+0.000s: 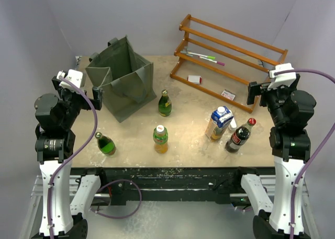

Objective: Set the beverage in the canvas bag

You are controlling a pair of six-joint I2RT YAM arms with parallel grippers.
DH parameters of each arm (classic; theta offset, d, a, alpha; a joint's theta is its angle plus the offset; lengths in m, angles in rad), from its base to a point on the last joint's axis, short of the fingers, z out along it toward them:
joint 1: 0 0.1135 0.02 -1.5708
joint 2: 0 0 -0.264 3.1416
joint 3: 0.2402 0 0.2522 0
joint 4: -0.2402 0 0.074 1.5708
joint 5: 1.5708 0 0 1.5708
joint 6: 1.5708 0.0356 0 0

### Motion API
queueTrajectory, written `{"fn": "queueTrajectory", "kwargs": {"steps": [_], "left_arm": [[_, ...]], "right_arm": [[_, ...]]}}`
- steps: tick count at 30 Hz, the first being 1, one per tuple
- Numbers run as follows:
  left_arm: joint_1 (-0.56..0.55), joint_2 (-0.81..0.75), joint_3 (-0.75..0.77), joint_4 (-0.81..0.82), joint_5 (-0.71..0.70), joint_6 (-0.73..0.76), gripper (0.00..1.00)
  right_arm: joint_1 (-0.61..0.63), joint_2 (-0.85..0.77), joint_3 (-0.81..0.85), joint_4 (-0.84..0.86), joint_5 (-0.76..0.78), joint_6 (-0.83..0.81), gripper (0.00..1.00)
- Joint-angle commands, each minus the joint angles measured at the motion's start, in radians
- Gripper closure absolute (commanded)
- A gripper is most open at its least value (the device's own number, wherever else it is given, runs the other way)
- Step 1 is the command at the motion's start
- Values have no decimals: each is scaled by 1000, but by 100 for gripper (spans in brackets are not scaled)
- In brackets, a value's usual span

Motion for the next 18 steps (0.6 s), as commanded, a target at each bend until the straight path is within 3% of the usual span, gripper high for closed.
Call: {"fn": "queueTrajectory", "kwargs": {"steps": [1, 8, 18], "left_arm": [[9, -7, 0, 55, 41, -8, 1], [10, -7, 6, 62, 62, -6, 1], [11, 9, 20, 34, 217, 66, 1]], "right_arm": [[-8, -4, 49, 12, -26, 15, 0], [-9, -3, 53, 9, -42, 15, 0], [-9, 25, 82, -41, -103, -3, 0]]}}
